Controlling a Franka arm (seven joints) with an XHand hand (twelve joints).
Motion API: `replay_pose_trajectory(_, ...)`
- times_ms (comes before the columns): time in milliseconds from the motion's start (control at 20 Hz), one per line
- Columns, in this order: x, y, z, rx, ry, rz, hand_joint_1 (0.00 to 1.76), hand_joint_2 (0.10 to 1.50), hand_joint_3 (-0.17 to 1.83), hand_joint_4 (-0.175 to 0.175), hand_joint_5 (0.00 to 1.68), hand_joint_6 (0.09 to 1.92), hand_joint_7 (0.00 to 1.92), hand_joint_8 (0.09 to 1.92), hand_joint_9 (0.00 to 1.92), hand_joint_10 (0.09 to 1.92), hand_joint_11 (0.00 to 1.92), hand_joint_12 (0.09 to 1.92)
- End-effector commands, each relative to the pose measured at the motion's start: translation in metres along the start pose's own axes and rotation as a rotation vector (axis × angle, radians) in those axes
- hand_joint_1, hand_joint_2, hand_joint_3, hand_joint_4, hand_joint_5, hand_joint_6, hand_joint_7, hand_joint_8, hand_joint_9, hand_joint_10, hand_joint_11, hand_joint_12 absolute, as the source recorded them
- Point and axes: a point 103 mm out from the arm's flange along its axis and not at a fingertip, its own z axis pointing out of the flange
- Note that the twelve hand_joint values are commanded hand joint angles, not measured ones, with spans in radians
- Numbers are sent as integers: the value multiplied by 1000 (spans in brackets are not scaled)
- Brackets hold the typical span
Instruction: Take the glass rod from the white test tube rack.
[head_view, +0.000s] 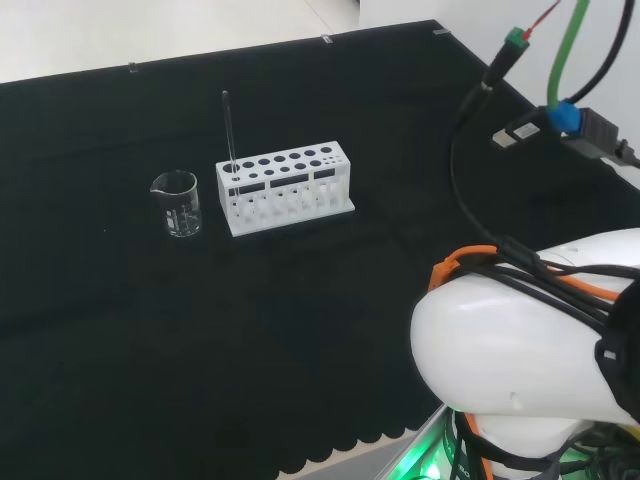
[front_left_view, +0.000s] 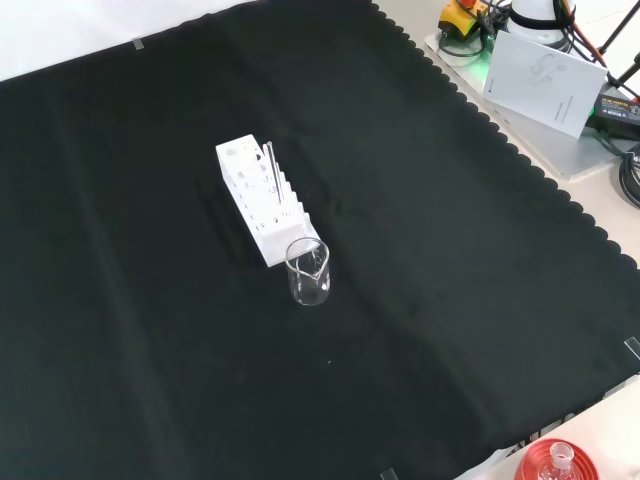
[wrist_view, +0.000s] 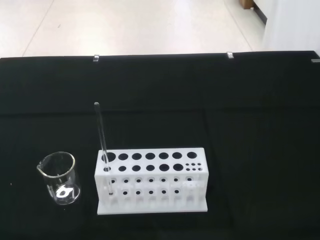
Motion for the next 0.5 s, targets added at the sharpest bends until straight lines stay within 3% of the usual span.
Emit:
replay_pose_trajectory(50,14,12,-4,-7,25,-7,419,1074,156,-151,96,87,0,463,0,673,0,858)
replay_pose_trajectory(200,22,19,-5,-14,34,-26,431,1070,150,-151,103,87,0,498,0,701,0,889)
replay_pose_trajectory(500,28,33,5,30,0,-61,526,1015,124,-158,153,87,0,690,0,873,0,1097)
